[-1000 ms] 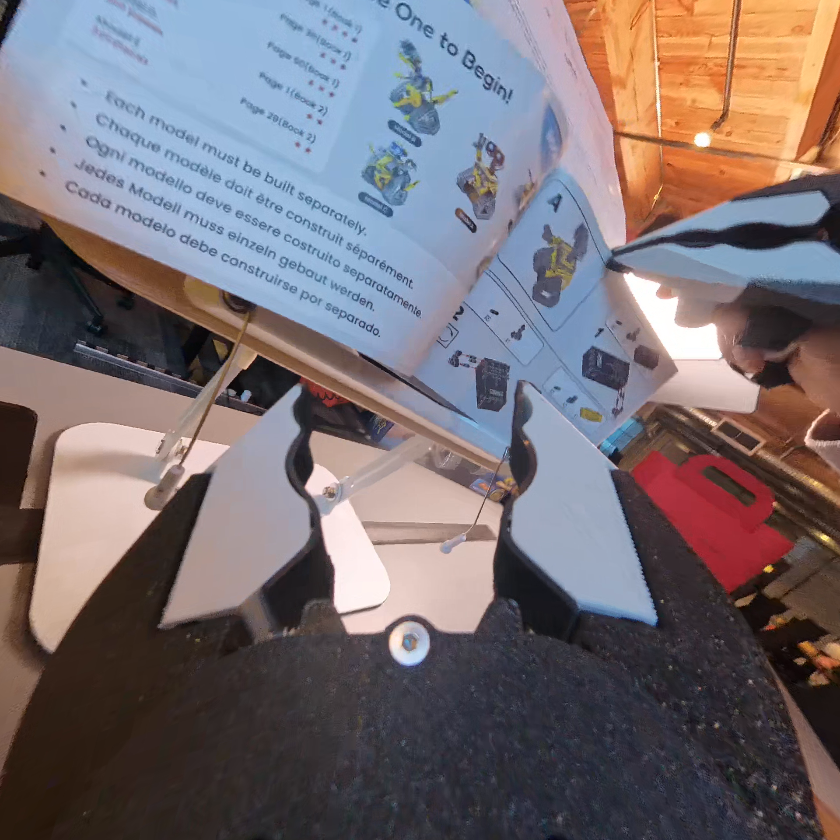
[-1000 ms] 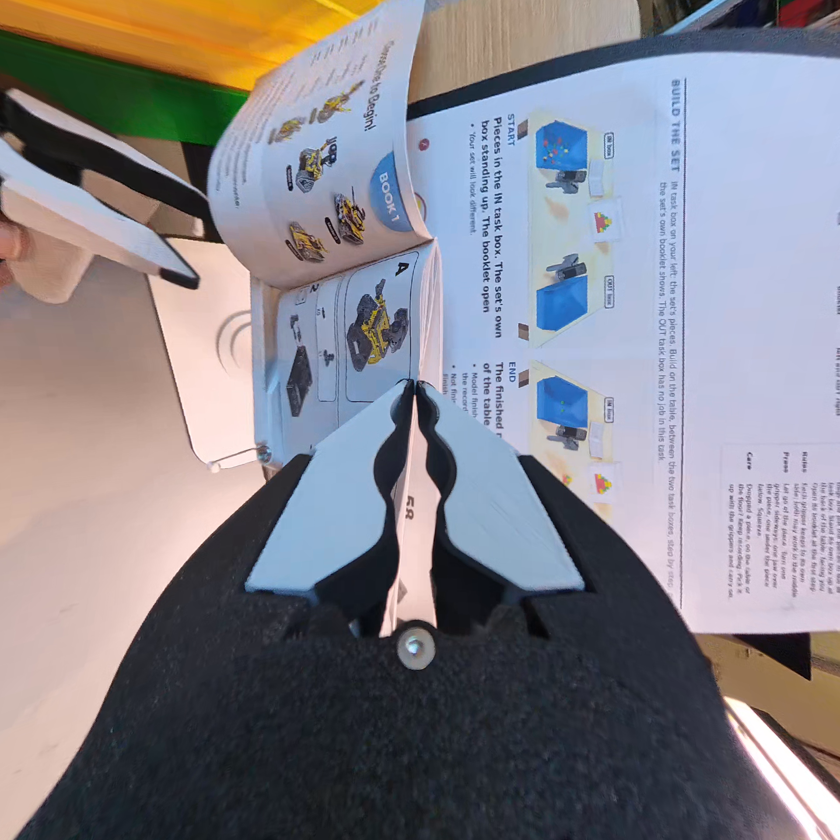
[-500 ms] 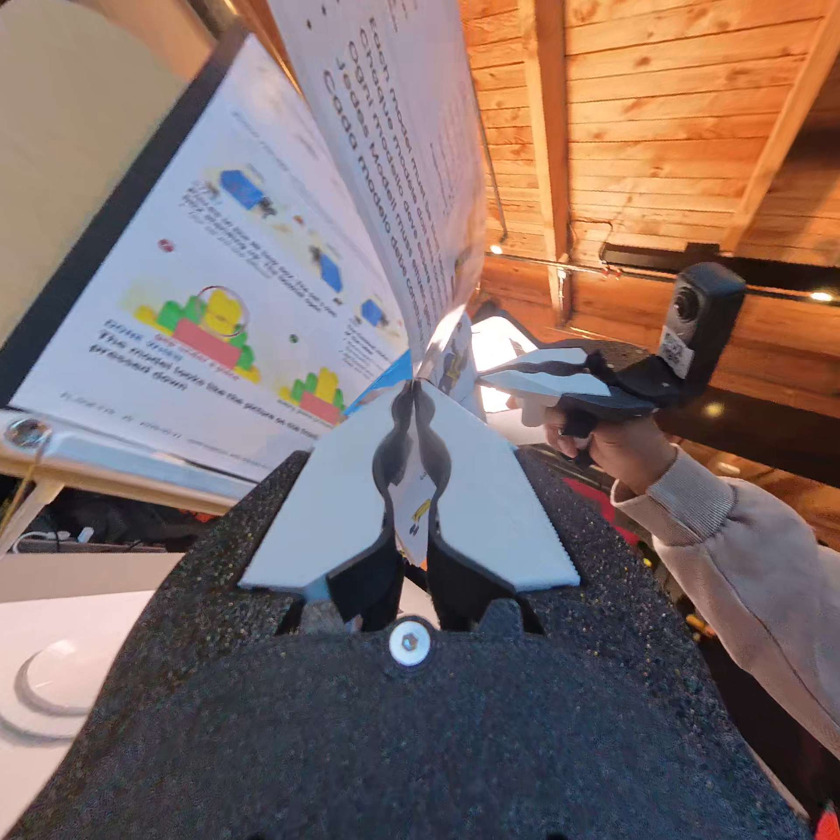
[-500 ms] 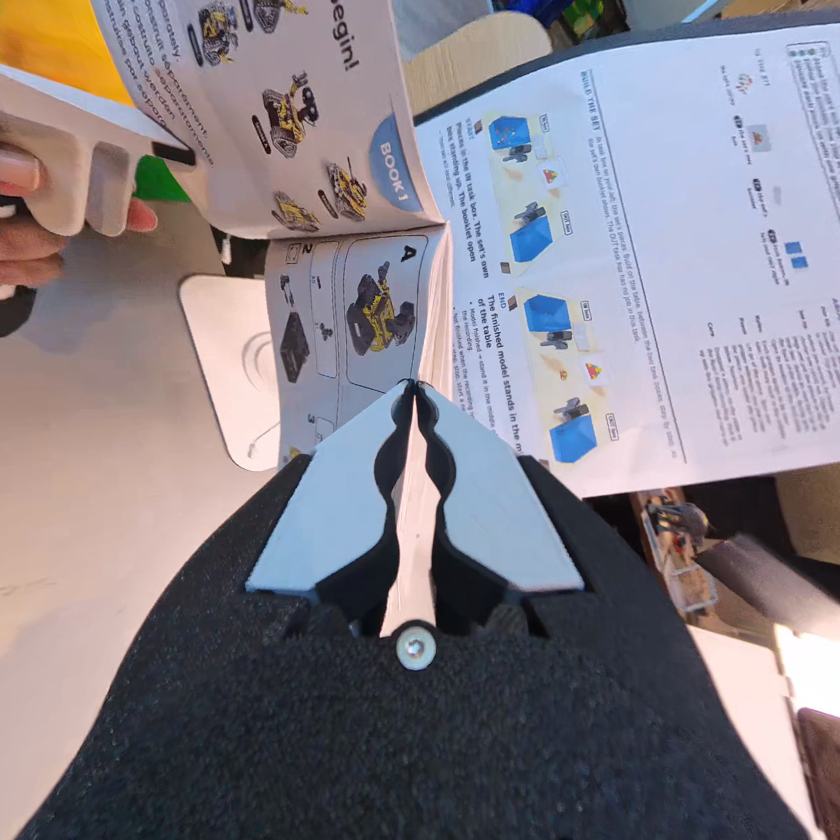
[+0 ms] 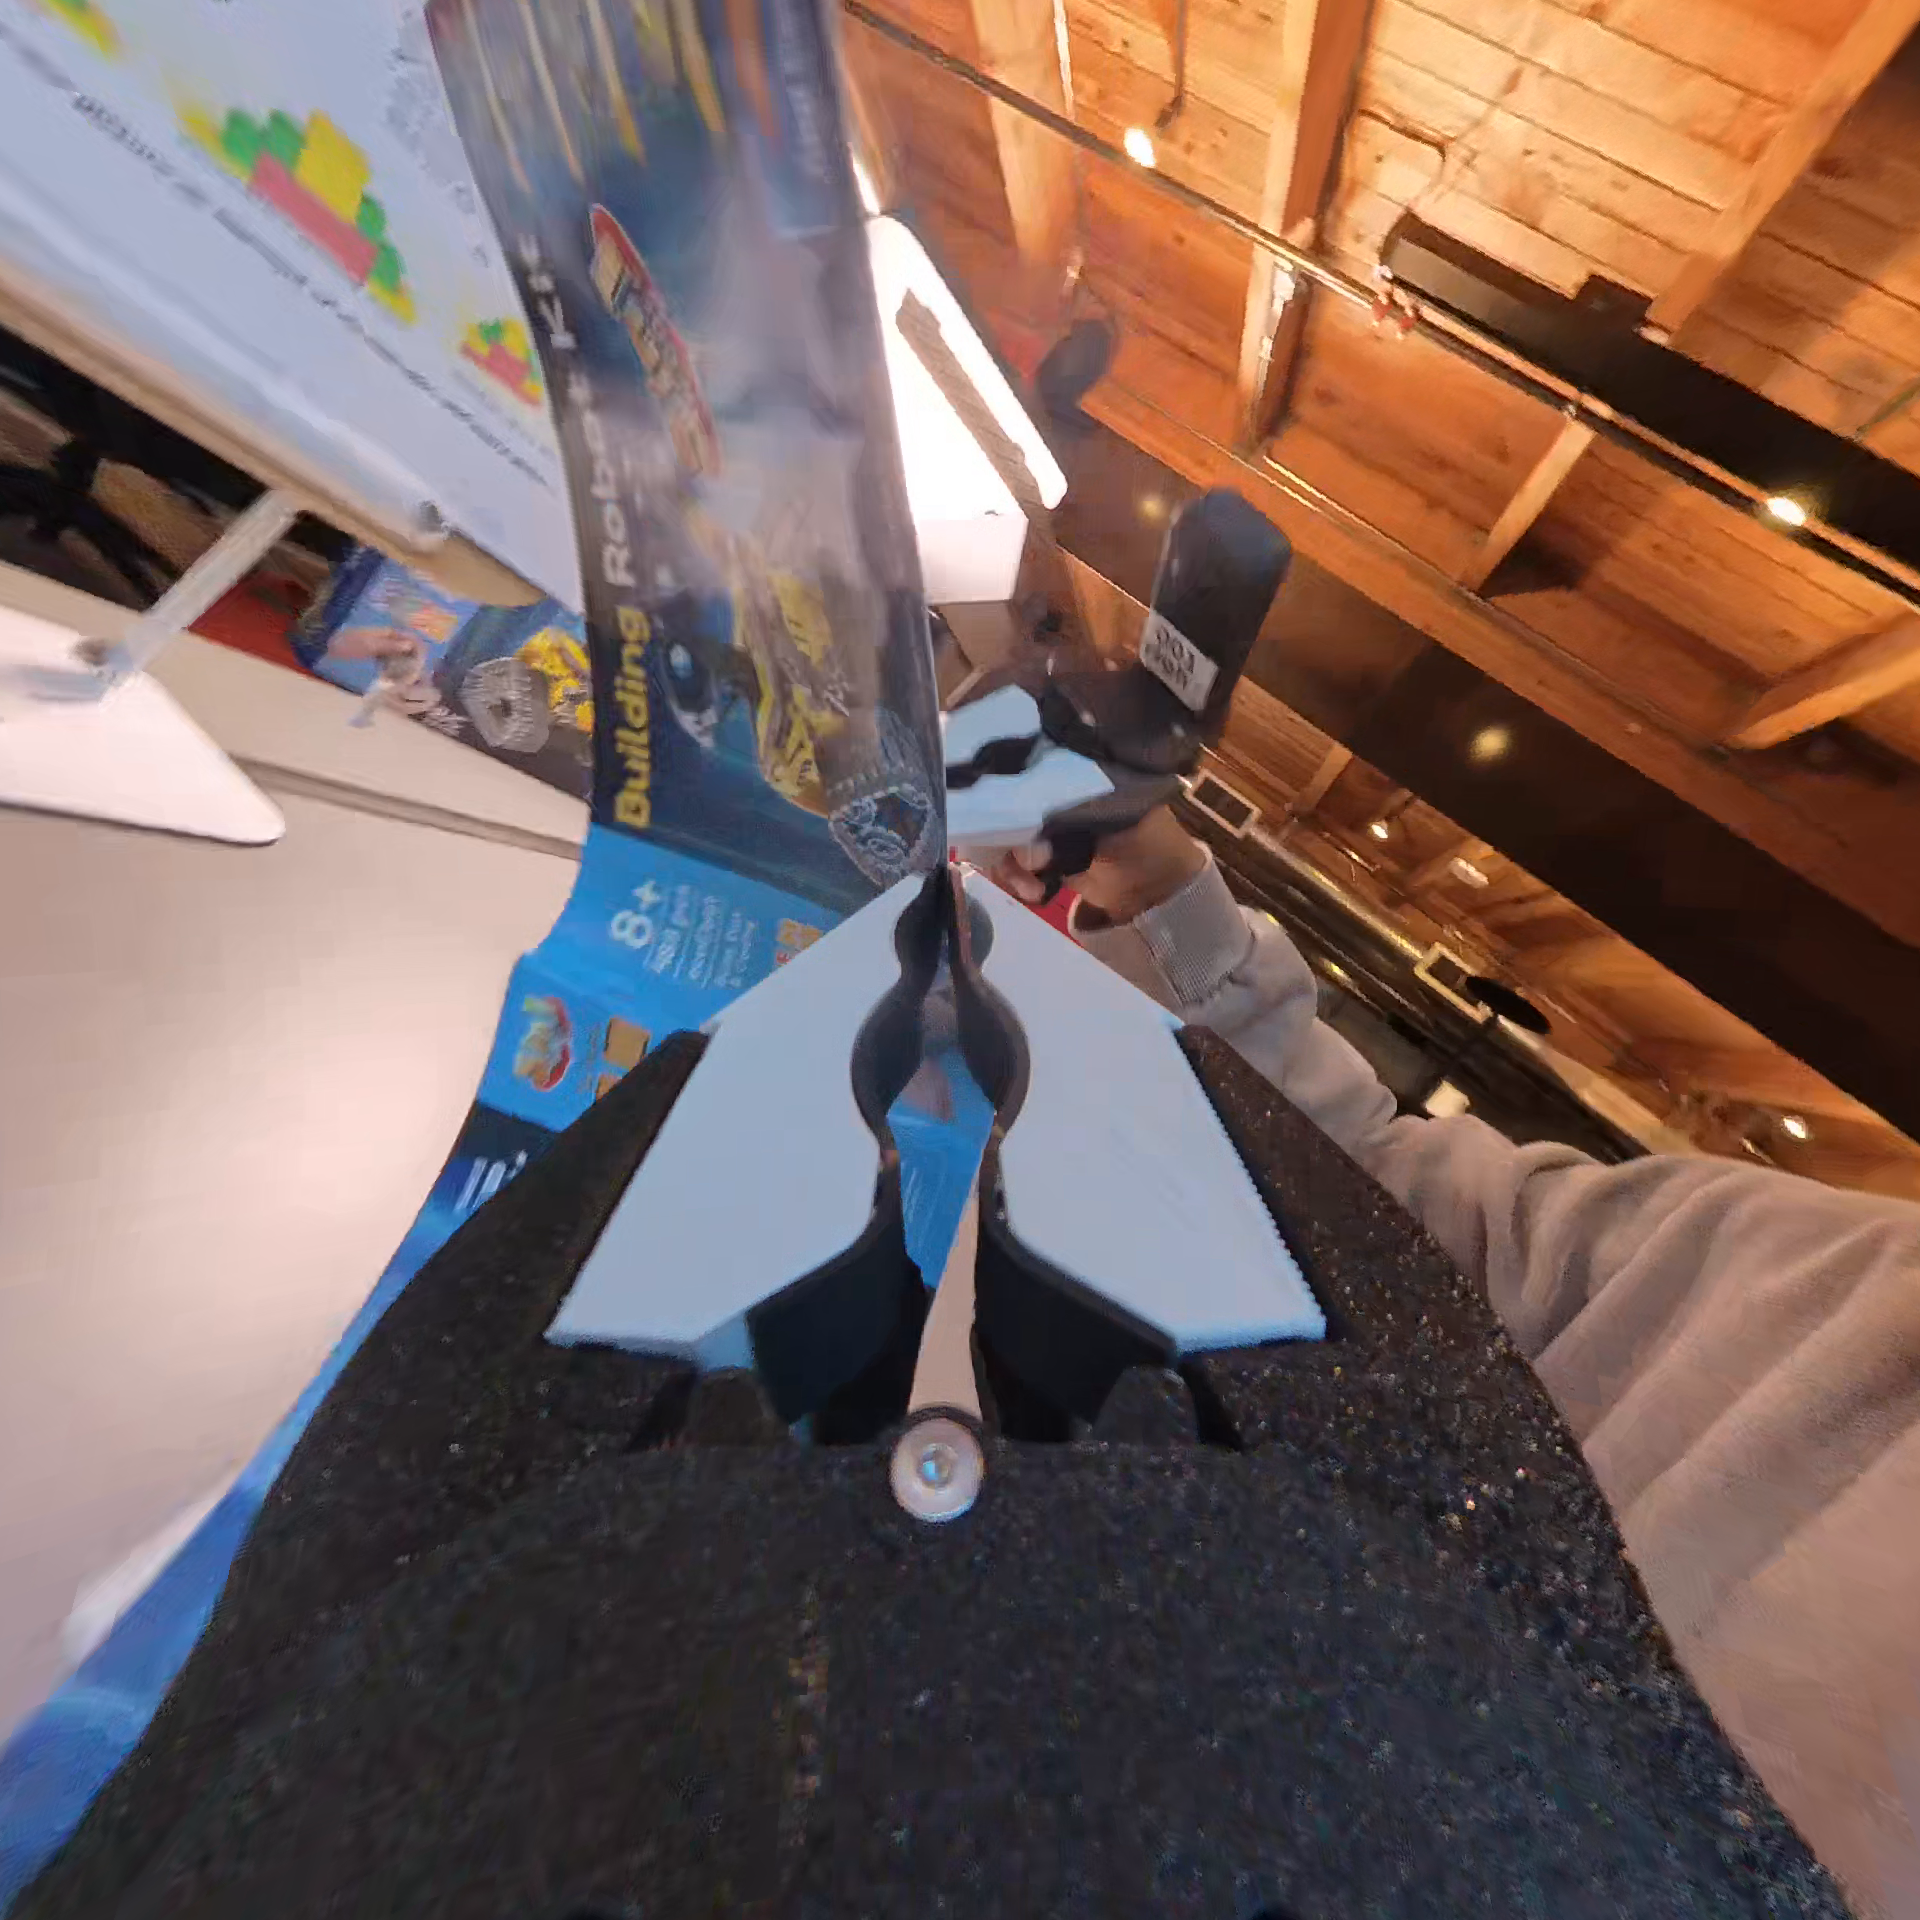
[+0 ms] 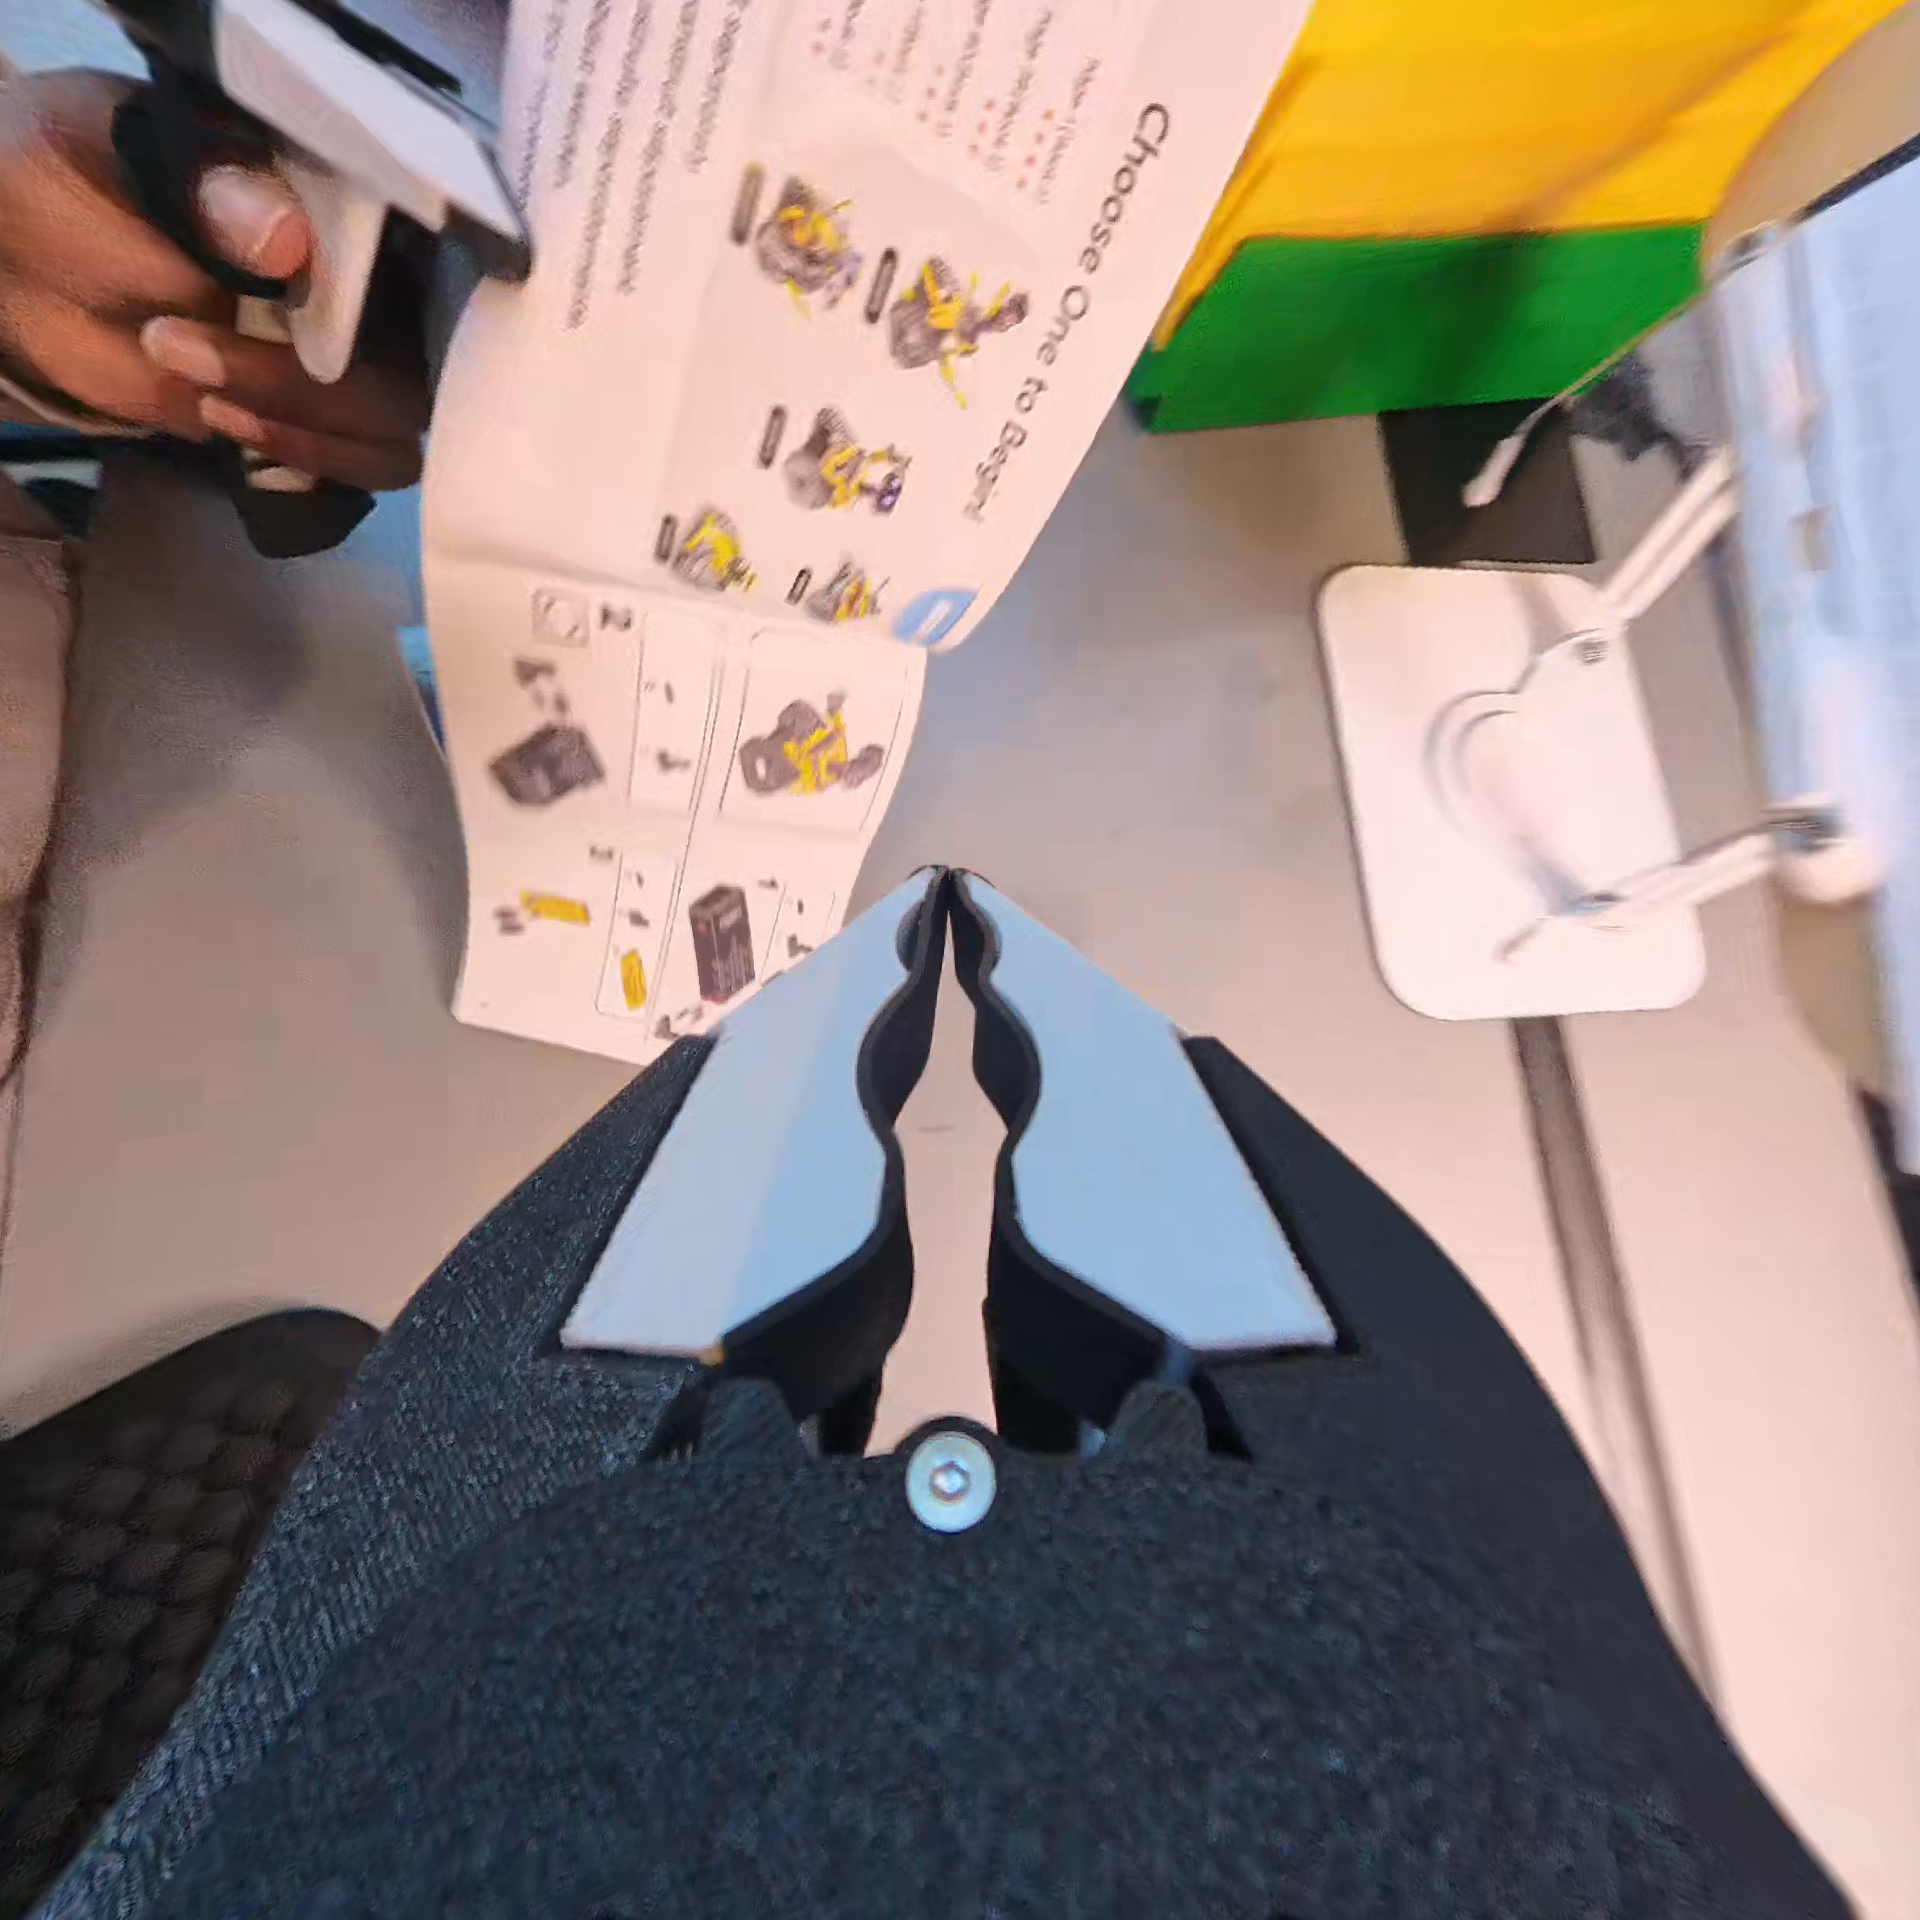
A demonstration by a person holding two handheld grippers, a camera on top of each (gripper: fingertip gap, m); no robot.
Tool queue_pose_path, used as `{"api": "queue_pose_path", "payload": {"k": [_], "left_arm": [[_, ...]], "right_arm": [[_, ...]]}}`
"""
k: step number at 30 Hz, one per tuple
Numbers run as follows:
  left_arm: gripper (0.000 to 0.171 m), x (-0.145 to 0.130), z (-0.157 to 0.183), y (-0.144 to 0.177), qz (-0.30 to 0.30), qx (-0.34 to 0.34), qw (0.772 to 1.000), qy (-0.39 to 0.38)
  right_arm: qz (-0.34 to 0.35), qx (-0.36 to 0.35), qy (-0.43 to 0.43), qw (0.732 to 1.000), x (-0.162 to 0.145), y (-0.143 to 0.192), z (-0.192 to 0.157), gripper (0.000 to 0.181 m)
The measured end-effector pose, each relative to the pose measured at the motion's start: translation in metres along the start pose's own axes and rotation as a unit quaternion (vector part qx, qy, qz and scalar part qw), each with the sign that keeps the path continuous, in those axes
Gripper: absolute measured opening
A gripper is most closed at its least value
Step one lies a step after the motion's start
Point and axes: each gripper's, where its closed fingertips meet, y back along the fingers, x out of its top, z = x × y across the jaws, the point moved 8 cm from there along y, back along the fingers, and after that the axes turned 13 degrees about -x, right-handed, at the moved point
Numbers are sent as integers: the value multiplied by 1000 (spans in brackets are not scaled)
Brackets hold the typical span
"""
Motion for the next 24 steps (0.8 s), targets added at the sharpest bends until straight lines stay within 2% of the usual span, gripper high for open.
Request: {"api": "queue_pose_path", "payload": {"k": [3, 6, 9, 12, 14, 16, 18, 20, 24], "left_arm": [[0, 0, -1, 37, 53, 27, 998, 10], [0, 14, 15, 37, 42, 14, 998, -34], [0, 25, 33, 3, -24, -34, 996, -76], [0, 35, 45, -44, -65, -95, 988, -101], [0, 45, 55, -71, -66, -136, 982, -113], [0, 59, 61, -87, -41, -156, 979, -121], [0, 68, 55, -85, -10, -134, 983, -124], [0, 64, 35, -67, 10, -71, 991, -109], [0, 18, -18, -2, 6, 94, 995, -24]], "right_arm": [[24, 42, -30, 998, -24, -24, -43, 9], [76, 75, -79, 991, -39, -32, -77, 16], [125, 70, -121, 982, -51, -27, -90, 18], [179, 37, -158, 970, -57, -8, -89, 18], [213, 7, -178, 961, -60, 13, -84, 18], [232, -18, -187, 954, -64, 33, -82, 18], [244, -39, -189, 950, -69, 51, -85, 18], [247, -50, -191, 949, -76, 65, -91, 18], [233, -51, -203, 950, -93, 73, -105, 18]]}}
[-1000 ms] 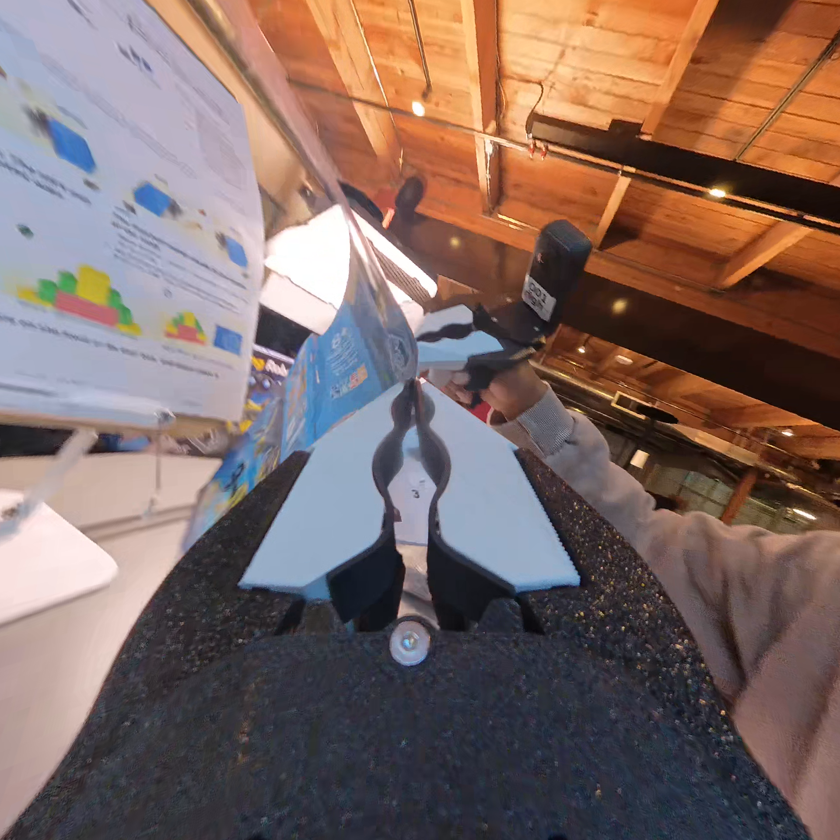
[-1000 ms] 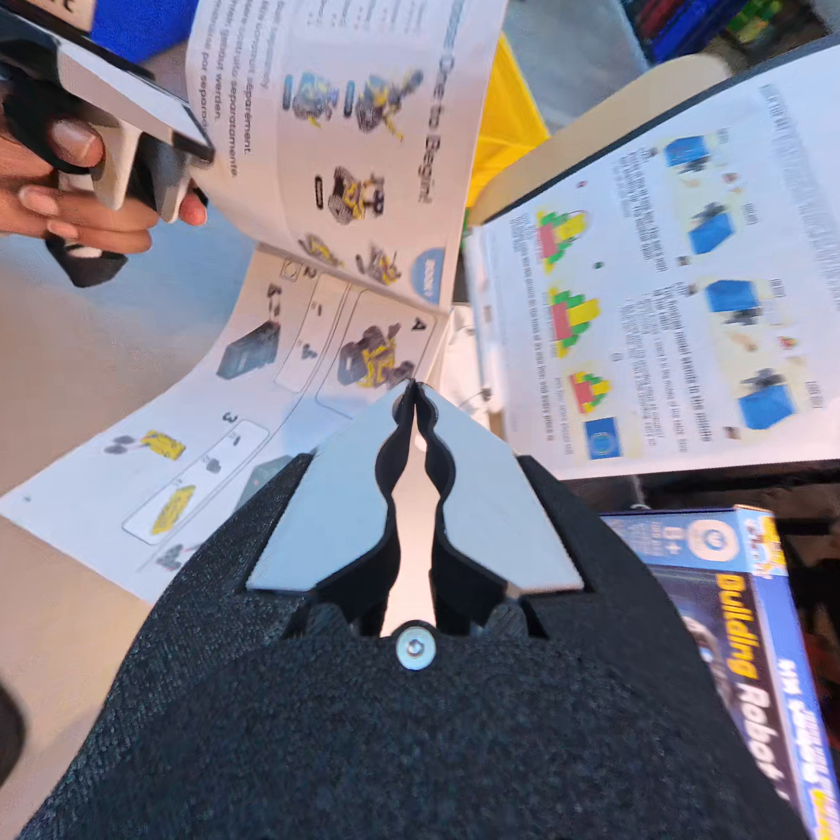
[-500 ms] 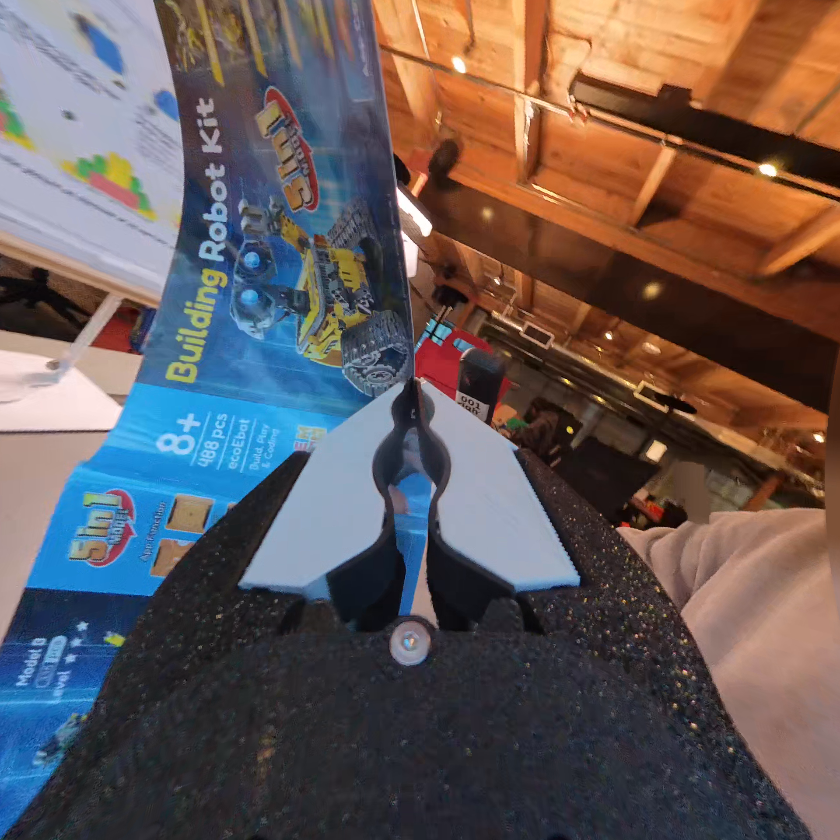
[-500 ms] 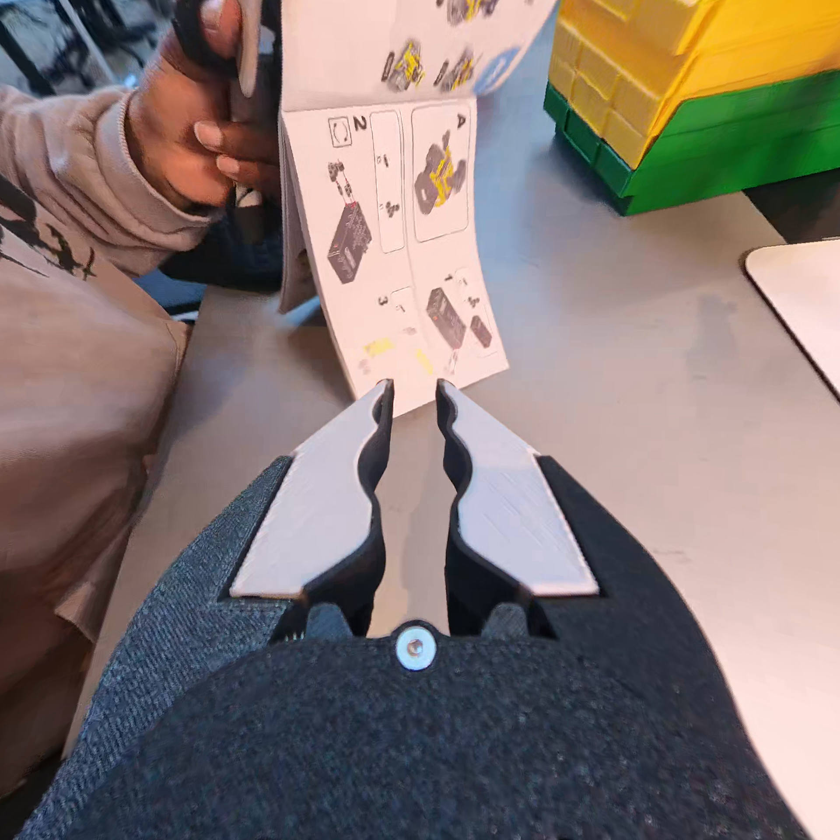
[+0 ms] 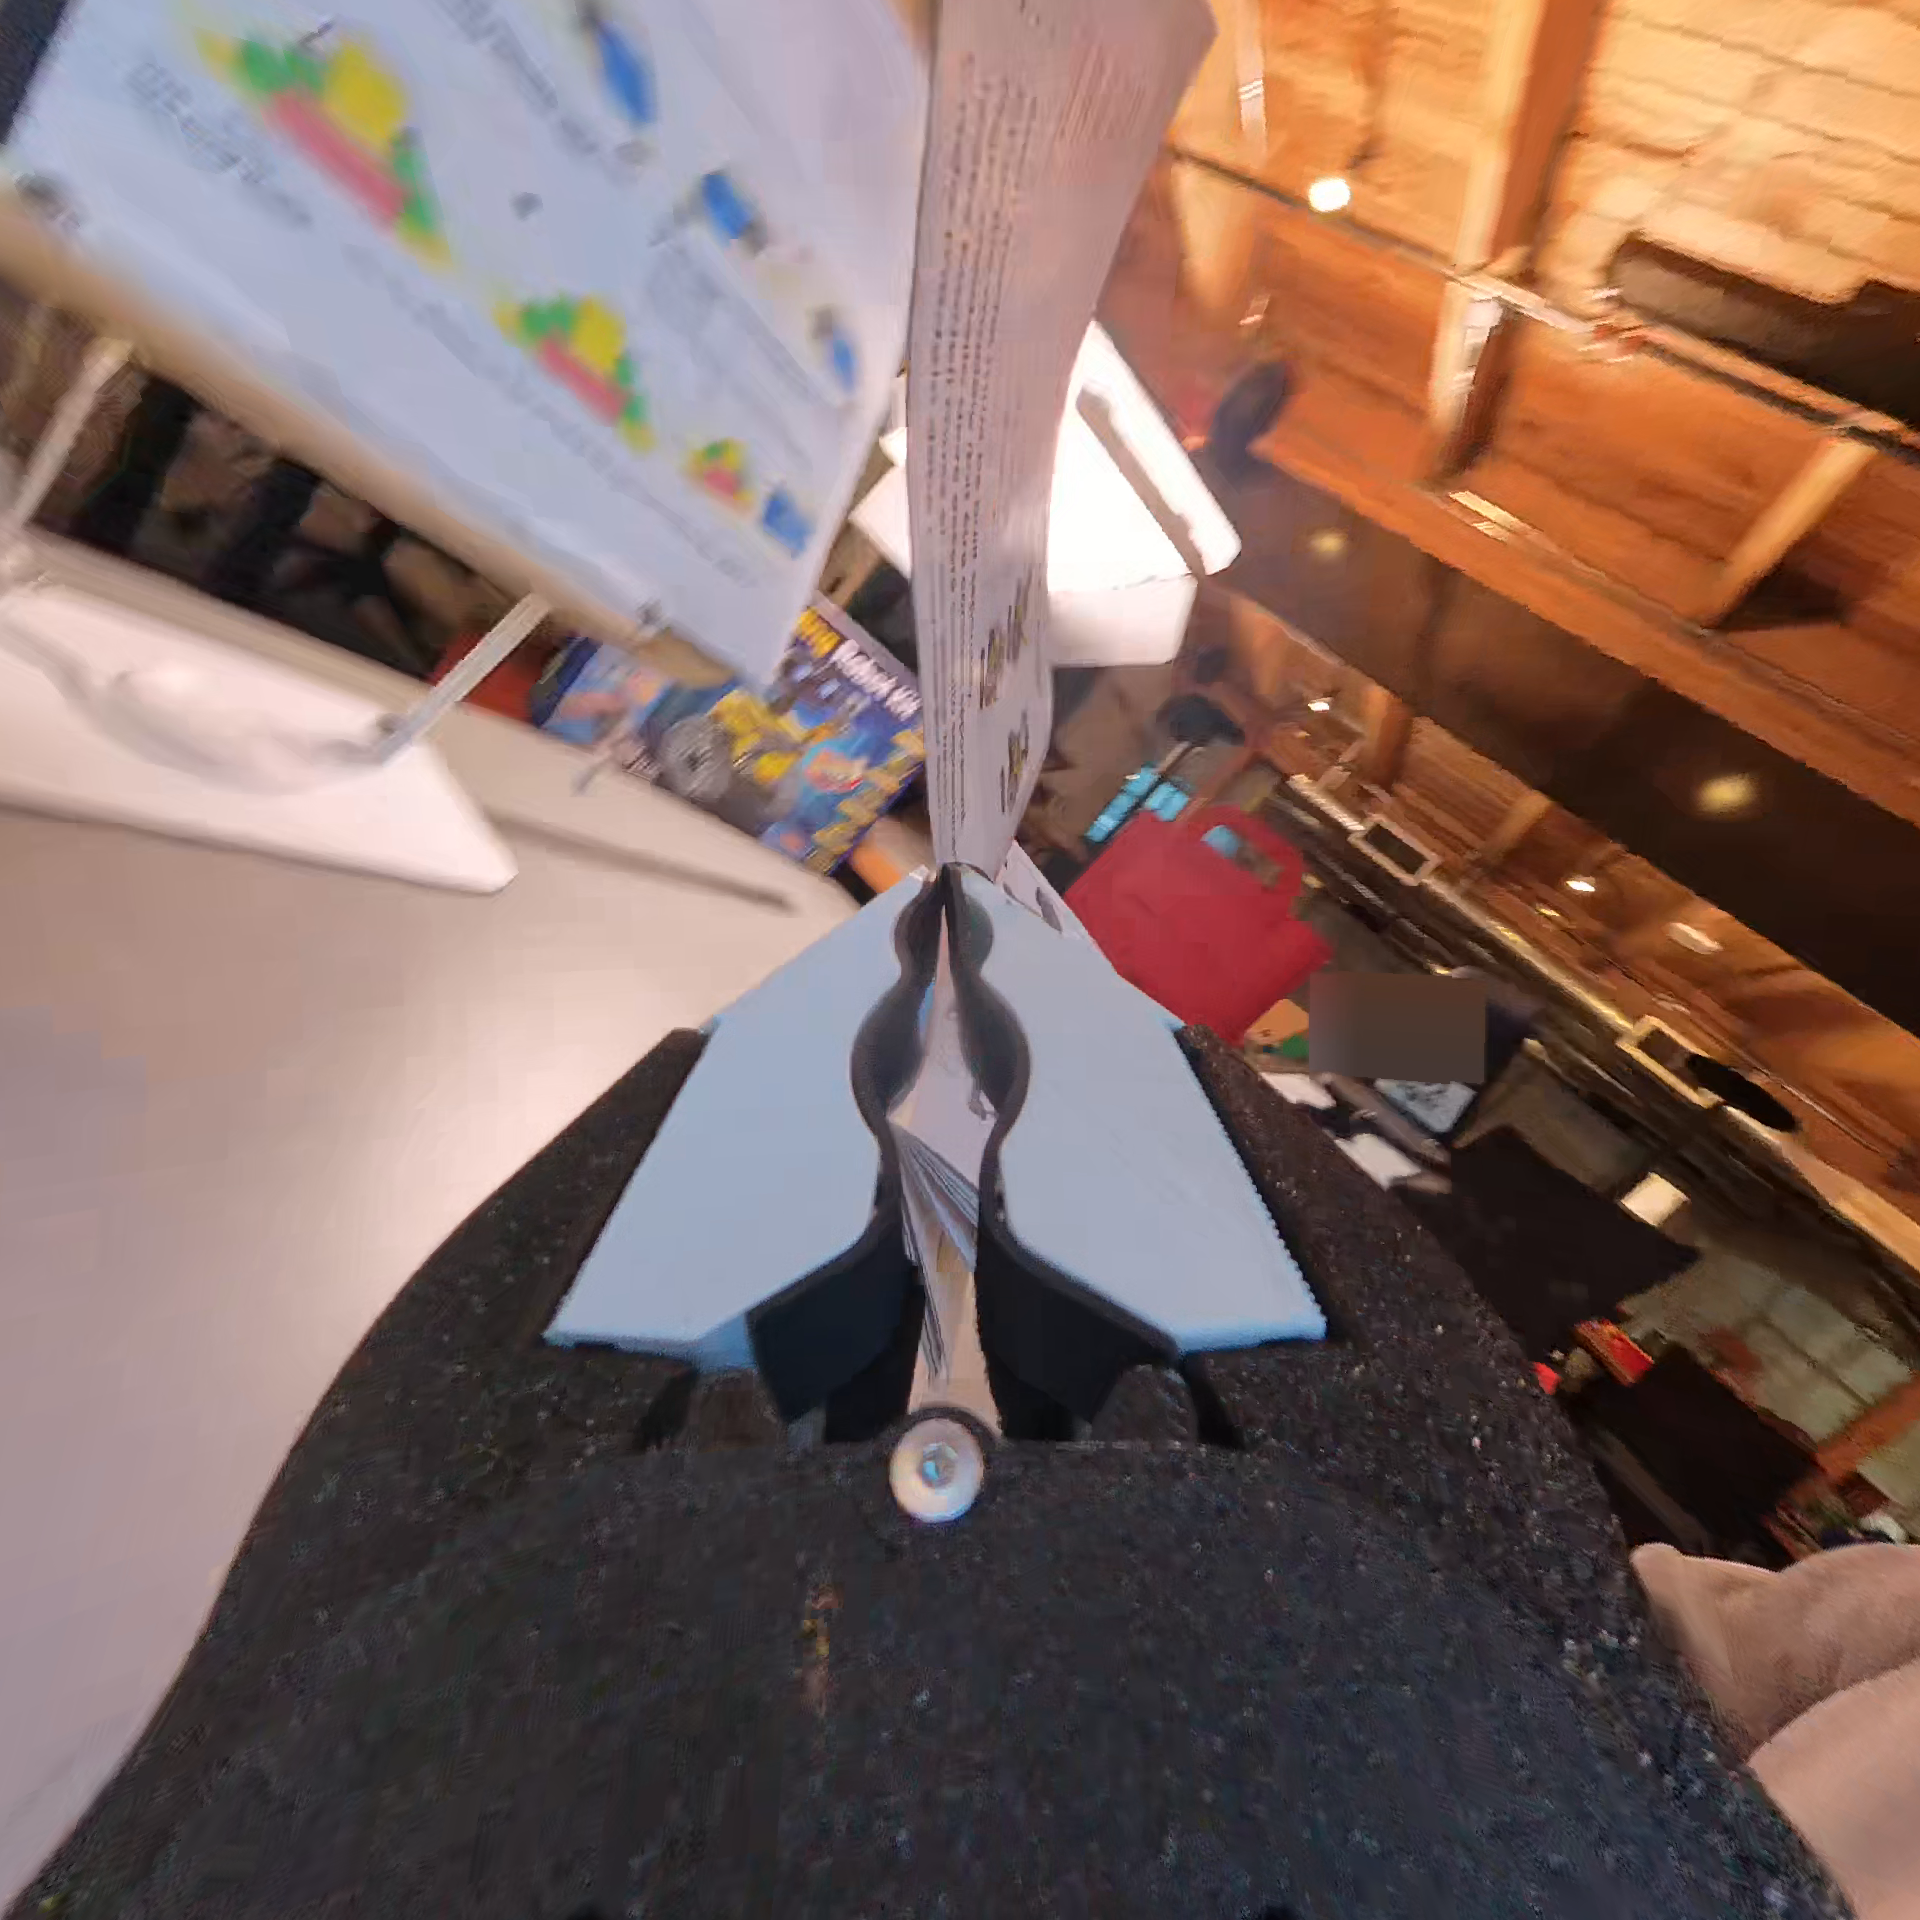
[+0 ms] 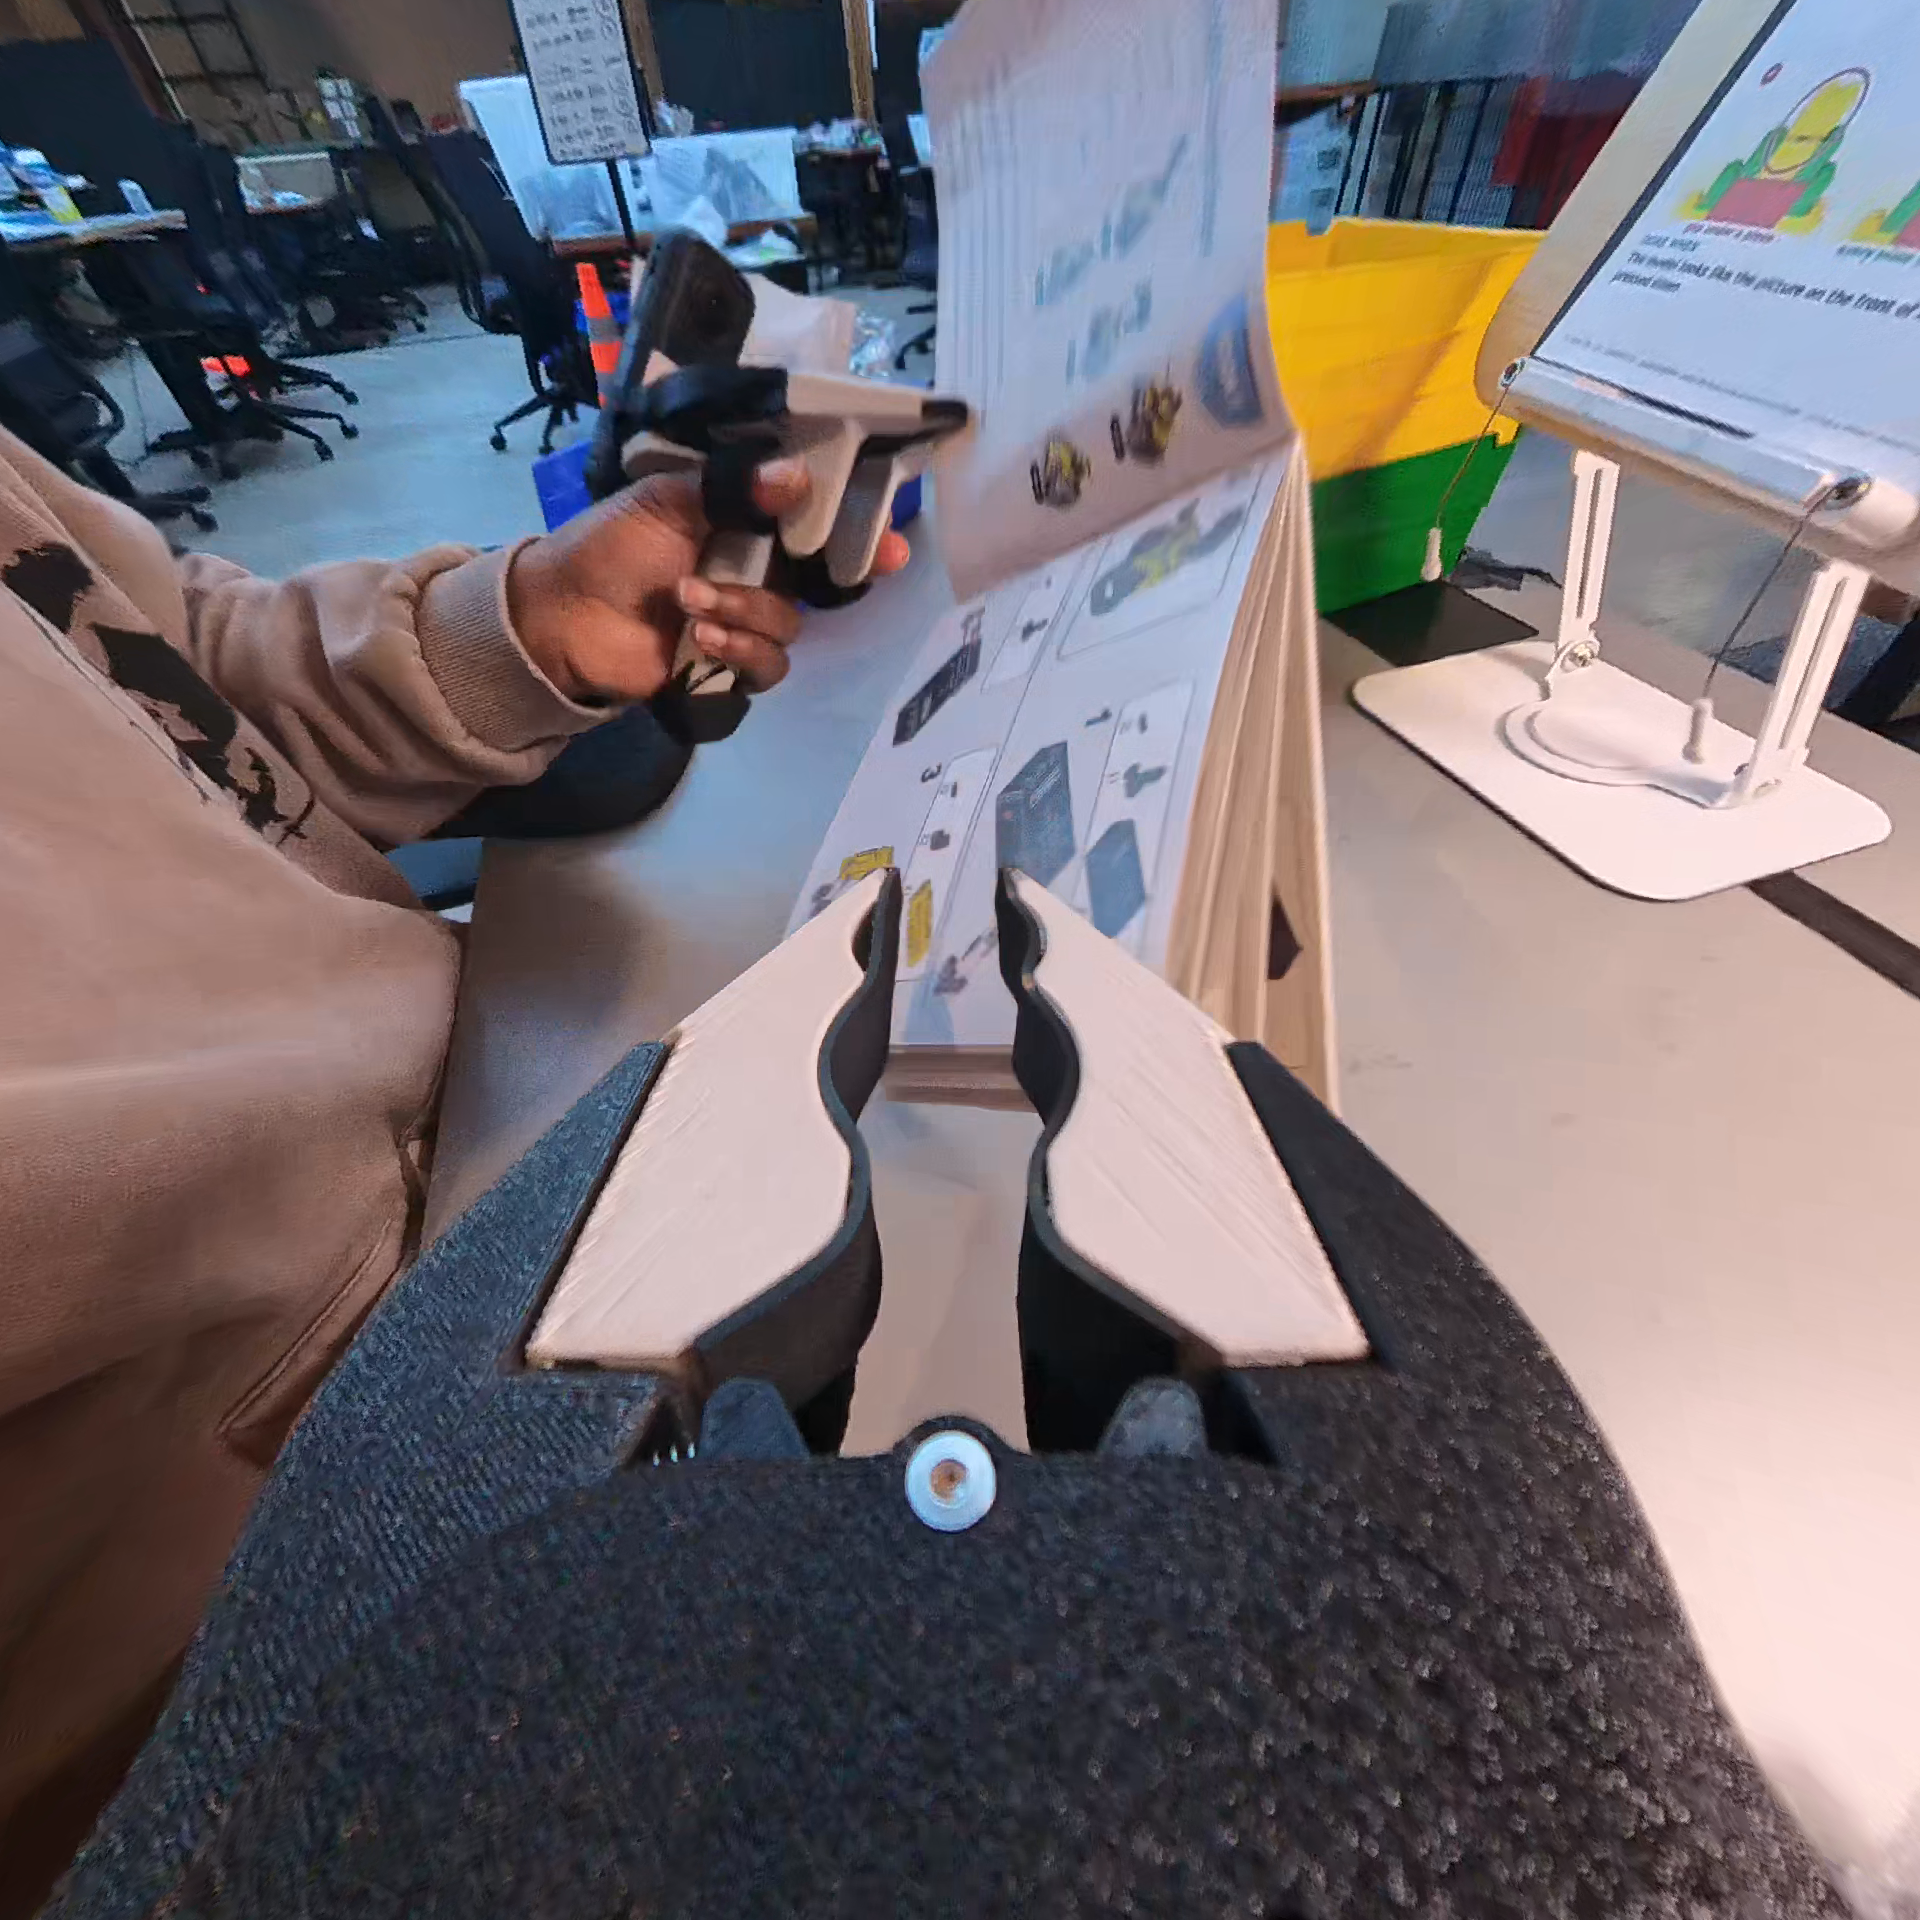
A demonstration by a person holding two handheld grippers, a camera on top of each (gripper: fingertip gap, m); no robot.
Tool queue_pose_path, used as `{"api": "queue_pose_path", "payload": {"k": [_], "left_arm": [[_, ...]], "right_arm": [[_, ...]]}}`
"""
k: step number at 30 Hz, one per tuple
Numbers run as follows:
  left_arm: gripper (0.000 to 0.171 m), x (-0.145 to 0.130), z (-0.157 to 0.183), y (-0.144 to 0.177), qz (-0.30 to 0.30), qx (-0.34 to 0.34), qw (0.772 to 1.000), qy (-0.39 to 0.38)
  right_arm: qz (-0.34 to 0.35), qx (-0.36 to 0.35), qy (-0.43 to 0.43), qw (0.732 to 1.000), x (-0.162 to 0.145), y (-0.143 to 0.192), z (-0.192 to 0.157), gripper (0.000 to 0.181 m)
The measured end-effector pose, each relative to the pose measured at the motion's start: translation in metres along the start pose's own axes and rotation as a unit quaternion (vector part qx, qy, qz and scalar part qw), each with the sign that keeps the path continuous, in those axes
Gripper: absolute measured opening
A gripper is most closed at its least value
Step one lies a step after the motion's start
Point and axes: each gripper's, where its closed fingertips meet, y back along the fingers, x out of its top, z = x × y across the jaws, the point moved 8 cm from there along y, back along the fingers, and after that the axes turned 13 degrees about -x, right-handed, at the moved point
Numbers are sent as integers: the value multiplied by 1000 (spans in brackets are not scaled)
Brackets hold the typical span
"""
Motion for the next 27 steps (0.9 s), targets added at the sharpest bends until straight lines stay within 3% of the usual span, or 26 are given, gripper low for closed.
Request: {"api": "queue_pose_path", "payload": {"k": [4, 9, 11, 13, 14, 15, 18, 23, 25, 27], "left_arm": [[0, -47, -17, 52, -109, 110, 987, -32], [0, -70, 10, 55, -245, 112, 948, -171], [0, -83, 15, 46, -351, 122, 890, -264], [7, -109, 16, 39, -480, 98, 820, -297], [17, -120, 16, 37, -522, 84, 796, -295], [26, -125, 17, 36, -540, 73, 786, -293], [34, -114, 20, 37, -527, 46, 805, -267], [30, -53, -13, 50, -445, 126, 861, -214], [31, -53, -32, 50, -468, 124, 855, -186], [22, -70, -46, 47, -534, 110, 816, -191]], "right_arm": [[-41, -10, 5, 999, -20, -6, -6, 18], [-120, -8, 22, 993, -41, -37, -23, 31], [-140, -6, 40, 989, -46, -50, -31, 38], [-146, -4, 47, 988, -49, -57, -34, 41], [-145, -3, 42, 989, -48, -59, -34, 42], [-144, -3, 35, 989, -48, -60, -33, 44], [-137, -11, 19, 990, -46, -55, -28, 45], [-147, -13, 25, 989, -47, -58, -24, 41], [-154, -8, 41, 987, -46, -73, -24, 38], [-158, -5, 61, 986, -44, -94, -25, 33]]}}
